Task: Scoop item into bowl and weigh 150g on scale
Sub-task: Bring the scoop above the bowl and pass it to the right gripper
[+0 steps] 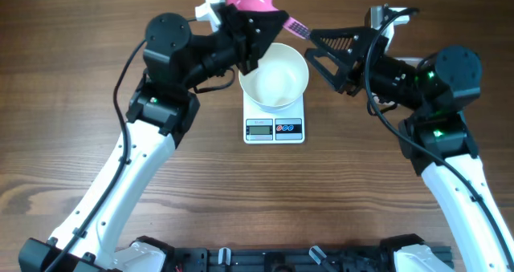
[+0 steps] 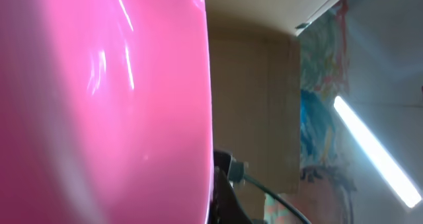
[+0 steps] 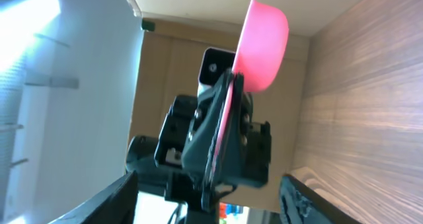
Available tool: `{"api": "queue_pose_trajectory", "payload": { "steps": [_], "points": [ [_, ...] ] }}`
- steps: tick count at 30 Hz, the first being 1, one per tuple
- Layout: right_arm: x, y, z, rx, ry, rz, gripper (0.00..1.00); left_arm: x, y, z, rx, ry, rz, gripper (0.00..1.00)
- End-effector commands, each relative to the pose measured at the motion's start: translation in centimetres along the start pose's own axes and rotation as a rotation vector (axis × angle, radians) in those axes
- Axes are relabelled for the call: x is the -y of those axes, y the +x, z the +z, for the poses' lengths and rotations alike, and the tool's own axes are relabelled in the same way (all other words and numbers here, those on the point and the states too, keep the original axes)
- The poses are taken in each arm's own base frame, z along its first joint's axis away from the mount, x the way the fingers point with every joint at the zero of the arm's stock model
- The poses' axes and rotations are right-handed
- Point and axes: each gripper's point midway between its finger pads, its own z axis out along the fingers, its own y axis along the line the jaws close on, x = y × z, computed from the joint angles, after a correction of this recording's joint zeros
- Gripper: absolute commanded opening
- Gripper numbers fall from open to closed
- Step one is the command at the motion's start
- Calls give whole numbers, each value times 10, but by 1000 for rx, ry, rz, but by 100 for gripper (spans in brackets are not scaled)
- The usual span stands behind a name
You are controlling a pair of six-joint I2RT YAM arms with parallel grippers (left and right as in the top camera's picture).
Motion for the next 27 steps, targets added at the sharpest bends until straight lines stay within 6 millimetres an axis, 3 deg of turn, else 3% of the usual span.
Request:
{"api": "queue_pose_trajectory", "payload": {
  "steps": [1, 13, 27],
  "points": [
    [0, -6, 4, 15, -2, 33, 65, 1, 7, 4, -14, 5, -8, 4],
    [3, -10, 5, 32, 4, 47, 47, -1, 20, 9, -55, -2, 17, 4],
    [4, -13, 5, 48, 5, 59, 40, -2, 32, 14, -80, -4, 56, 4]
  ]
}}
